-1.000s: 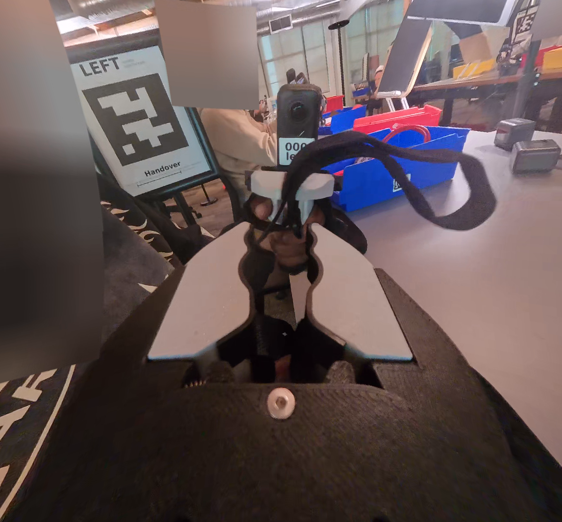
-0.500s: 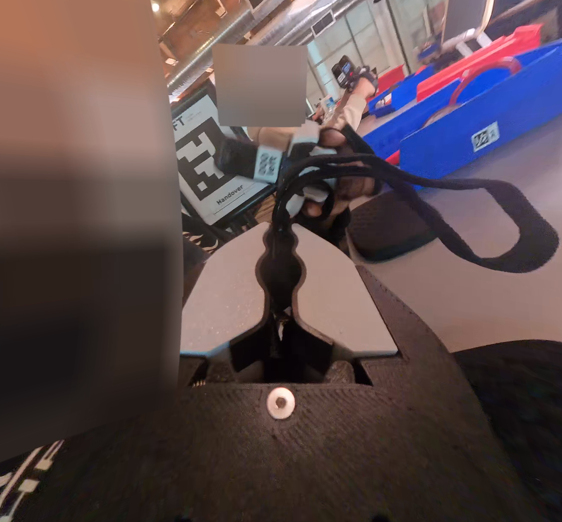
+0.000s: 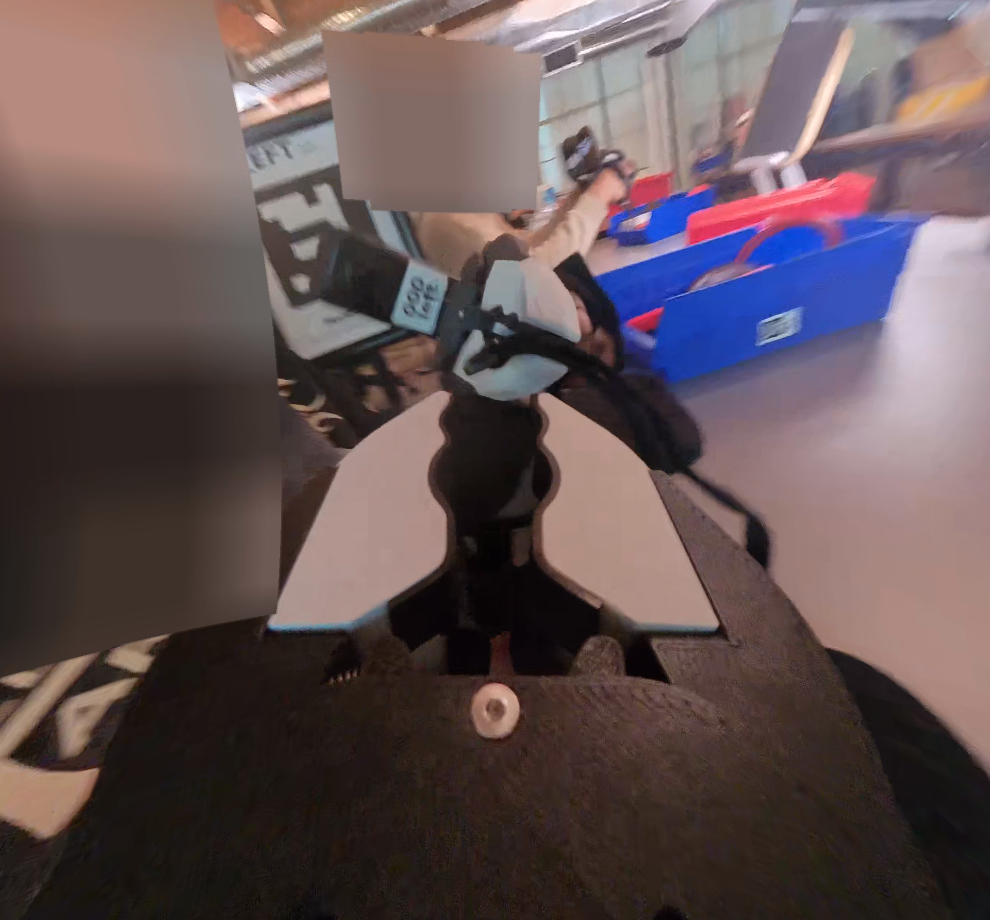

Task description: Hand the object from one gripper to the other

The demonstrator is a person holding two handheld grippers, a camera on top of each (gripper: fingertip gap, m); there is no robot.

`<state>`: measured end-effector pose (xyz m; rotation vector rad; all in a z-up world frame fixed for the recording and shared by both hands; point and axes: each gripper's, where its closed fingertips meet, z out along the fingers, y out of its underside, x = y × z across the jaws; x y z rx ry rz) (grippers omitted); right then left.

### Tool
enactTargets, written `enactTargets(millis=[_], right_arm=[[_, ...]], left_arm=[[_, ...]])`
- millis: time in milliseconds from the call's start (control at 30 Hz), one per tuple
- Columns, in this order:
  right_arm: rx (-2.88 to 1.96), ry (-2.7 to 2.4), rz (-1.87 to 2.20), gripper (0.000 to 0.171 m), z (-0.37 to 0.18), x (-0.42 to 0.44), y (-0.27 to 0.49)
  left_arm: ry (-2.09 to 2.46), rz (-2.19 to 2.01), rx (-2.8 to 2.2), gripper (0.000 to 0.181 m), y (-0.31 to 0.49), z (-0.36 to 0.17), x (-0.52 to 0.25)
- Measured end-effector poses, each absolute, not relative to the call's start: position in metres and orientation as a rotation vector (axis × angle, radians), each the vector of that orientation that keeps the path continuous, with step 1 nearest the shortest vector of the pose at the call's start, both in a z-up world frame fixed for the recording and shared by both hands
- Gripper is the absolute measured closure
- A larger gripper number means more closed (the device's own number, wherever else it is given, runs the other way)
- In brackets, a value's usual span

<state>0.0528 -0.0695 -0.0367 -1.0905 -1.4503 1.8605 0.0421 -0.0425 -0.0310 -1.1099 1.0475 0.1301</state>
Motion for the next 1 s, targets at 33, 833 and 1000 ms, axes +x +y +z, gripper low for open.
enactTargets(millis=[33, 833, 1000], right_arm=[[-1.057, -1.442, 1.759, 0.144, -0.036, 0.054, -0.065], [-1.017, -1.271, 1.795, 0.165, -0.016, 0.054, -0.060], [-1.075, -1.389, 1.729, 0.148, -0.033, 0.051, -0.062]], left_arm=[[0.994, -0.015, -1.165, 0.177, -0.043, -0.029, 0.042], [0.764, -1.015, -1.337, 0.176, -0.054, -0.035, 0.071], [0.703, -1.086, -1.282, 0.177, -0.059, -0.019, 0.061]])
